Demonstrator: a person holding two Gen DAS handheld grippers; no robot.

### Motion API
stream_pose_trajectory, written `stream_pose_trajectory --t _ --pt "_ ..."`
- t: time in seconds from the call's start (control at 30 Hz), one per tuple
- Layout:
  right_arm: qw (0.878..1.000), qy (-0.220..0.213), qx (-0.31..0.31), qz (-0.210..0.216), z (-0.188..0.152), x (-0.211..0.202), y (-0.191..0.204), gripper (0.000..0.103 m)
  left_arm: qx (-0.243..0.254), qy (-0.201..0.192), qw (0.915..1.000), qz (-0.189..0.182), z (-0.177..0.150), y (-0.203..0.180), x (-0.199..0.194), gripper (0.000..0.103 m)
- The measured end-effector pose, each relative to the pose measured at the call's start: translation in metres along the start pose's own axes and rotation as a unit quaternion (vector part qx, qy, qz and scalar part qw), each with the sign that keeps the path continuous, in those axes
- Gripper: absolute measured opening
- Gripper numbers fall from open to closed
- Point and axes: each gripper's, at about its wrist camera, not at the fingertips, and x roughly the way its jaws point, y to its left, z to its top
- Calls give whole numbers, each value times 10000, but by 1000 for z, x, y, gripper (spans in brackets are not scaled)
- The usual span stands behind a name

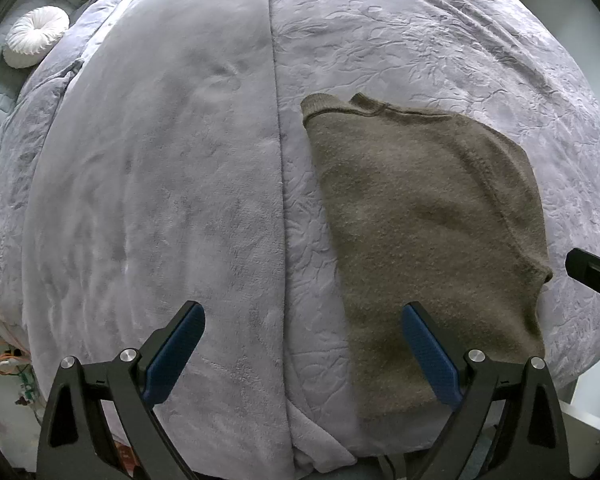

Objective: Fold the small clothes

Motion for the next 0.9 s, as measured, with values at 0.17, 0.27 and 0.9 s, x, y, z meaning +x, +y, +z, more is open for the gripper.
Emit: stream_pose_trajectory --t 0.17,0.27,0.9 --pt "10000 3 5 2 0 0 1 103 12 23 10000 10 2 1 1 99" --pt "10000 5 1 -1 0 0 1 103 28 21 10000 34 2 0 1 99" --pt "10000 14 -26 -20 2 1 3 103 -47 55 10000 49 2 5 6 99"
